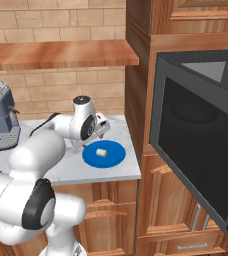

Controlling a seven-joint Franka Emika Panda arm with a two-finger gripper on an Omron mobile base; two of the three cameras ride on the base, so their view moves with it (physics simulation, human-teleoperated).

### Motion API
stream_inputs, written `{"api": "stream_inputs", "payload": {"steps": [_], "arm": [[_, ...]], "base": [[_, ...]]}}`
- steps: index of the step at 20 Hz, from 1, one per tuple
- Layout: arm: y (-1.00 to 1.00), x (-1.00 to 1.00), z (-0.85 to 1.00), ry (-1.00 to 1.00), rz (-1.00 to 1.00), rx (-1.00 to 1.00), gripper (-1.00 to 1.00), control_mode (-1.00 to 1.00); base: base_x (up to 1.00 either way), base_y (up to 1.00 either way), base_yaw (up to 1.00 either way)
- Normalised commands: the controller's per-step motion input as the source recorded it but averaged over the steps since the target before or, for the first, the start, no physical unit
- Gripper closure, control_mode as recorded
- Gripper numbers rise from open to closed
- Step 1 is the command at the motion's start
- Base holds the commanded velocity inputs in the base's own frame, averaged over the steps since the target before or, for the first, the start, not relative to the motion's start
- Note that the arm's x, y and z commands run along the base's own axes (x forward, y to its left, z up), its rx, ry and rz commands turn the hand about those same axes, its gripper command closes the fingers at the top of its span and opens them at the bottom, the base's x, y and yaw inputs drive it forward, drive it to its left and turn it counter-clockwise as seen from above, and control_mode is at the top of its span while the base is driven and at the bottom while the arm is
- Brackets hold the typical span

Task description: Pick the marshmallow from the counter and place it in the microwave. Then turn on the microwave.

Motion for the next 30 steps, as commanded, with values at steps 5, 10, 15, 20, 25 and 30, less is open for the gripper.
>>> {"api": "stream_inputs", "payload": {"steps": [5, 10, 15, 20, 25, 30], "arm": [[0.0, 0.14, -0.13, 0.01, 0.05, -0.02, -1.0, -1.0], [0.0, 0.12, -0.13, 0.01, 0.05, -0.01, -1.0, -1.0], [0.0, 0.14, -0.13, 0.01, 0.05, -0.01, -1.0, -1.0], [0.0, 0.12, -0.09, 0.02, 0.04, 0.0, -1.0, -1.0], [0.0, 0.09, -0.04, 0.03, 0.01, 0.0, -1.0, -1.0], [0.0, 0.08, -0.03, 0.05, 0.0, 0.0, -1.0, -1.0]], "base": [[0.0, 0.0, 0.0], [0.0, 0.0, 0.0], [0.0, 0.0, 0.0], [0.0, 0.0, 0.0], [0.0, 0.0, 0.0], [0.0, 0.0, 0.0]]}}
